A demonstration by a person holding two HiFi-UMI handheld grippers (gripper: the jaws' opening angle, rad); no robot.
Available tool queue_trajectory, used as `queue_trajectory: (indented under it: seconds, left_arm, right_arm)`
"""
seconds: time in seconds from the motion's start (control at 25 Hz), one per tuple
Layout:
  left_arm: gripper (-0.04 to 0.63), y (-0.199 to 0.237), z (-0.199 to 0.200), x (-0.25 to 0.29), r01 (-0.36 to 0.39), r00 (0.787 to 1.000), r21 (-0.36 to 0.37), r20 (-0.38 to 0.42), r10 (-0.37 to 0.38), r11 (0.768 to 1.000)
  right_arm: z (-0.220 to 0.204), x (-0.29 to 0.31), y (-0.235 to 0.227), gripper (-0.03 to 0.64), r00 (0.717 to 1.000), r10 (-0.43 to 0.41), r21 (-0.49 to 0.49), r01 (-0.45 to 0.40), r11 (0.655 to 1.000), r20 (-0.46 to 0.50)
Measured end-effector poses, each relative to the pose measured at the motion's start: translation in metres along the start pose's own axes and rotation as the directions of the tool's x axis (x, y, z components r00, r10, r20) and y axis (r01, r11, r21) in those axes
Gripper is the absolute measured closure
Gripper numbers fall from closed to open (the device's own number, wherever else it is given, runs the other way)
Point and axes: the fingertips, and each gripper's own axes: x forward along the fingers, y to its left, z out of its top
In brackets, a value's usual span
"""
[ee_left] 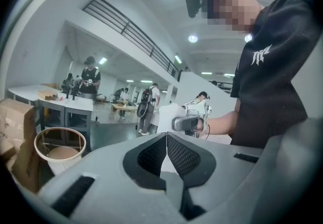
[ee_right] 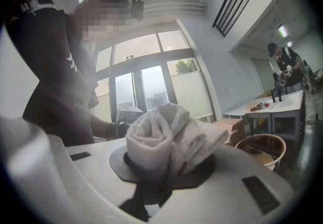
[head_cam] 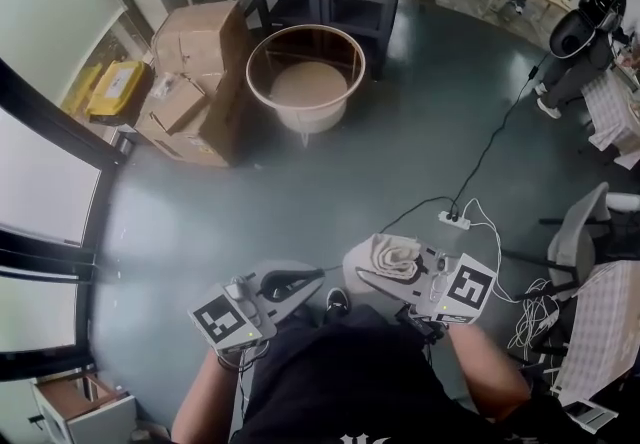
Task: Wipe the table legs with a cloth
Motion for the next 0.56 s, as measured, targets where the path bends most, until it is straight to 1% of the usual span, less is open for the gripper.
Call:
queue_trajectory:
  seconds: [0.16,0.28,0.32,0.44,0.56]
  left_arm:
    - [0.591,-0.006,0.0,0.004,0.024,1.0,0.014,0.0,-0.024,1.0]
    - [0.591,-0.009,0.008,0.004,0.058,0.996,0.042,0.063,-0.06,0.997]
    - [0.591,-0.008,0.008,0.004,0.062,0.996,0.041,0.063,-0.064,0.997]
    - [0.591,-0.006,-0.001,0.004,0.057,0.998,0.005,0.012,-0.057,0.998]
    - [0.591,-0.01,-0.001,0.011,0.077,0.997,-0.004,0.026,-0.077,0.997]
  right_arm:
    - [-0.004,-0.002,-0.003,0.532,0.999,-0.033,0.002,0.033,0.999,0.013]
    - [-0.004,-0.002,-0.003,0.532,0.998,-0.055,0.007,0.055,0.998,0.031]
    - [-0.004,-0.001,-0.004,0.532,0.998,-0.058,0.008,0.058,0.998,0.035]
    - [-0.005,-0.003,-0.004,0.531,0.998,-0.059,0.011,0.059,0.998,0.032]
    - [-0.008,-0.006,-0.005,0.532,0.998,-0.062,0.011,0.062,0.998,0.025]
